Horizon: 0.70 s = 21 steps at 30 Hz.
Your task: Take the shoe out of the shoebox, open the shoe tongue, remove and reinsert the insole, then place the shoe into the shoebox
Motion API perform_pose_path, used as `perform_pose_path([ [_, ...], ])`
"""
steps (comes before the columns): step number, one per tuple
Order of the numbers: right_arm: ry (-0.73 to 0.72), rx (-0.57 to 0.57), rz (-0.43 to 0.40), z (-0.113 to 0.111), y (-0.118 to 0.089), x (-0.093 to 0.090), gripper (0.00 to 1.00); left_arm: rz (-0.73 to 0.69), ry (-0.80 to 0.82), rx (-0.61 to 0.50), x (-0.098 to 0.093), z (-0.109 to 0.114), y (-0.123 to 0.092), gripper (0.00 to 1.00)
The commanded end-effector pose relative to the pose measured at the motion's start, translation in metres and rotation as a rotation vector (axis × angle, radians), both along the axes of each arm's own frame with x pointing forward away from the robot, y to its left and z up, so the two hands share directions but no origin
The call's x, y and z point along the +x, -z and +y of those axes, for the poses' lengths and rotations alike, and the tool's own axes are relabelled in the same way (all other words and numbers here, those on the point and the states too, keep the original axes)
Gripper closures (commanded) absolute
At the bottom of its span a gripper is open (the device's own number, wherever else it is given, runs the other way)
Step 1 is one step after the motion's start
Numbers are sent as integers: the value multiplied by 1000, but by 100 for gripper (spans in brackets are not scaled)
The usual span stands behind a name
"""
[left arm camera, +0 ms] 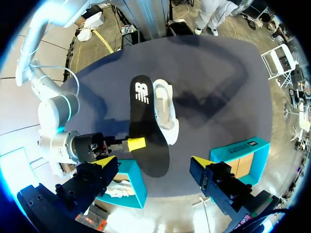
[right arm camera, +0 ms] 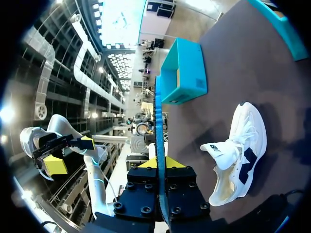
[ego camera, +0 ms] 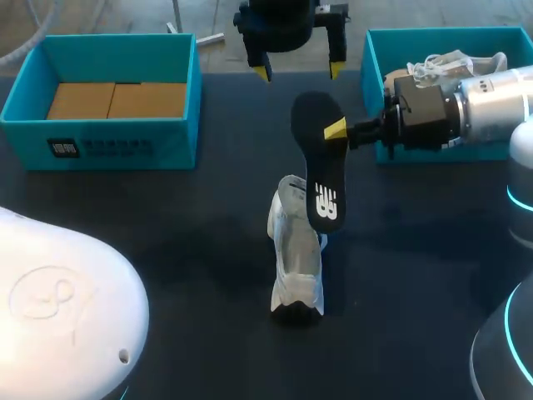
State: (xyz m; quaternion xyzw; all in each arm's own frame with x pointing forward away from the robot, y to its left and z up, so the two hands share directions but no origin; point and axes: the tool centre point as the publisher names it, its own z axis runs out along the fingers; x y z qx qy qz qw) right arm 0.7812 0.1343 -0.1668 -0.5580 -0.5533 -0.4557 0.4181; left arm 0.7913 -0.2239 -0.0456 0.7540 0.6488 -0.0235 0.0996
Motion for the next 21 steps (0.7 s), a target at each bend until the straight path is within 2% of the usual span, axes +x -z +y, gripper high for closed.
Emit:
perform_pose_path([
  [1,-1,-5,3,2,-1,1,100,0,-1,8,1,-1,-1,0],
  [7,-3,16,8,4,-2,-2,100,21,-161,-48,2,-12,0,0],
  [10,8,16,11,5,-2,-2,100,28,-192,-57,3,-17,0,0],
  [21,24,17,13,9,-4,-1,100,71,-147,-10,-2,-37,7,0],
])
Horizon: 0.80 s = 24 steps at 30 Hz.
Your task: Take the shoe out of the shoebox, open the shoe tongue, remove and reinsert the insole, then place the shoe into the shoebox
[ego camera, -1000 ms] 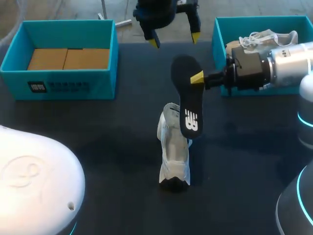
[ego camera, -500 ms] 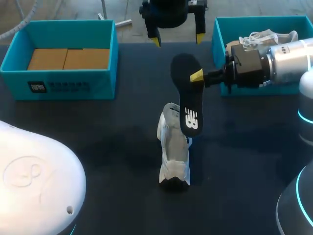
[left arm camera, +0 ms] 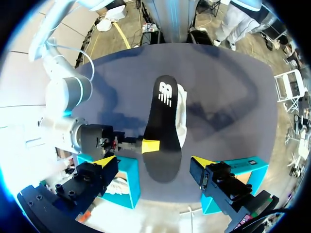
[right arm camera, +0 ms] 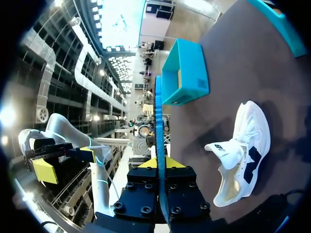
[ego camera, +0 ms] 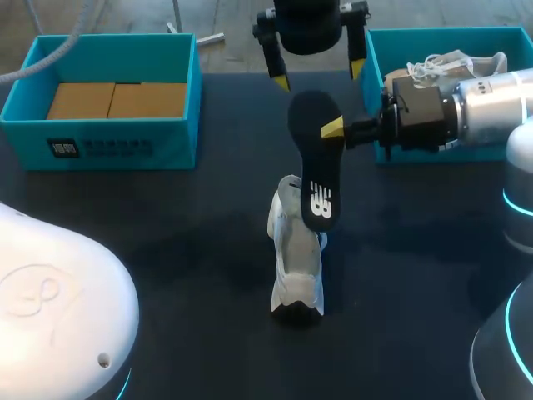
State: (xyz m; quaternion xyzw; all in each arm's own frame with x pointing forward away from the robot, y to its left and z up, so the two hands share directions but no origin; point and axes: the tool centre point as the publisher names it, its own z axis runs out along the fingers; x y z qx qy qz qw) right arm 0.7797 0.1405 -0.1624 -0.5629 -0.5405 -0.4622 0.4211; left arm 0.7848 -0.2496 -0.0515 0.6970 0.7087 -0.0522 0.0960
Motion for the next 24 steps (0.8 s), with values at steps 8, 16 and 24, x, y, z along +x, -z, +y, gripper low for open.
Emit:
perform_pose_path([
  [8,3,-7,1,1,2,5,100,10,66,71,-5,-25,4,0],
  [16,1,-8,0,-1,3,7,100,11,76,76,-9,-28,6,0],
  [24,9,-6,4,-7,4,8,100,-43,131,-49,-17,-19,-3,0],
])
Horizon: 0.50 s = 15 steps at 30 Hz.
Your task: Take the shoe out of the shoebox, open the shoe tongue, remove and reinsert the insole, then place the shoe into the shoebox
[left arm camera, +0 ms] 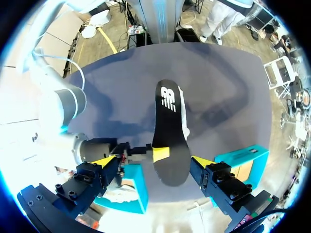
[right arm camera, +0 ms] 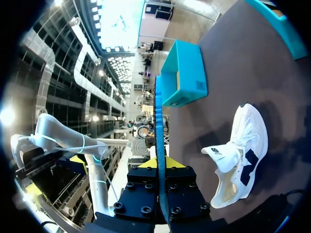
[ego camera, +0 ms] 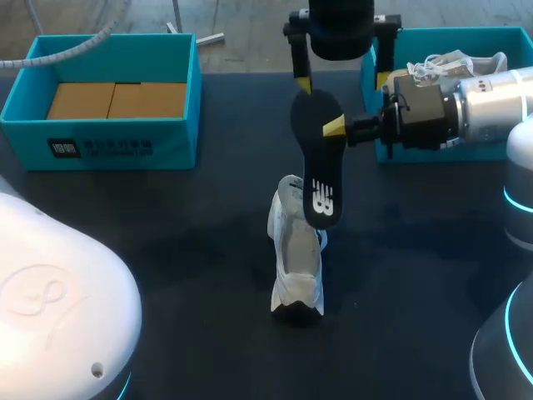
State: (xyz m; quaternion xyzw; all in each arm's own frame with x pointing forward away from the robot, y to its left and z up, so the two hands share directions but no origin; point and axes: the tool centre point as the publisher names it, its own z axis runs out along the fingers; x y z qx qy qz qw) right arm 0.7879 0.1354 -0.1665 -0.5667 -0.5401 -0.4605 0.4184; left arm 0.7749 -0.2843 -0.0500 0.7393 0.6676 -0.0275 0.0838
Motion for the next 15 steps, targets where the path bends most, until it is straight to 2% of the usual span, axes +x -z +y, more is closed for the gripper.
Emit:
perform_pose_path([
  [1,6,2,0,-3,0,-1,100,-15,11,-155,-8,18,-5,0],
  [2,9,4,-1,-4,-1,-1,100,-5,11,-156,-8,20,-6,0],
  [4,15,4,-2,-7,-2,-2,100,-31,13,-235,-10,23,-10,0],
  [15,47,-1,-10,-20,-6,-4,100,-46,42,-506,-19,38,-17,0],
])
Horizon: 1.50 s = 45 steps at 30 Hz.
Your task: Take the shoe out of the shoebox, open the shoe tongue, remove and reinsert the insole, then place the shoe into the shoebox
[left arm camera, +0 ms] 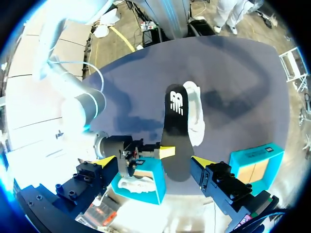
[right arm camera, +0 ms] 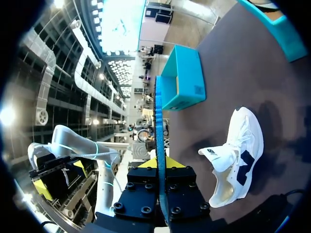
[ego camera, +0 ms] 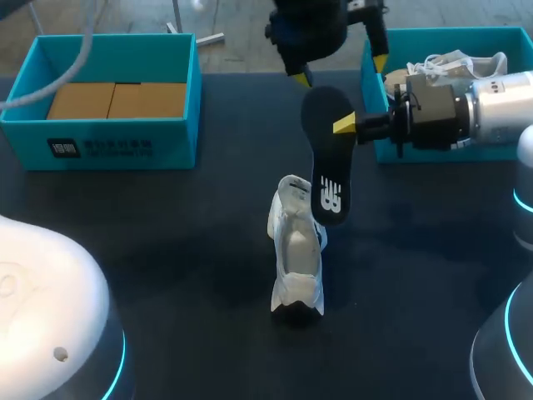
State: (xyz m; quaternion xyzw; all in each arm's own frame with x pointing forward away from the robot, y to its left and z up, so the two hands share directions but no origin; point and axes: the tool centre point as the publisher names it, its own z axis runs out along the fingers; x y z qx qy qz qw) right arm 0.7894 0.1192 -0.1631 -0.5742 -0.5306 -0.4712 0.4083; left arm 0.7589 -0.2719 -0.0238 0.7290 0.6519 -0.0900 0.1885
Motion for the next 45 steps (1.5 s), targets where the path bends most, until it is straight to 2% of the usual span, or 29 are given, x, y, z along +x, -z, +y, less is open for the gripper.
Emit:
perform_pose_path([
  [1,12,-3,-2,-5,-2,-6,100,-4,37,-291,-3,27,9,0],
  [12,27,4,-5,-11,-5,-9,100,15,45,-563,-10,51,17,0],
  [20,34,-5,-7,-14,-7,-9,100,92,34,-788,-12,71,24,0],
  [34,39,-11,-5,-15,-8,-7,100,105,34,-968,-24,87,37,0],
  [38,41,-14,-4,-15,-8,-6,100,108,14,-924,-22,90,42,0],
  [45,43,-11,-5,-15,-13,-4,100,108,14,-924,-22,90,42,0],
])
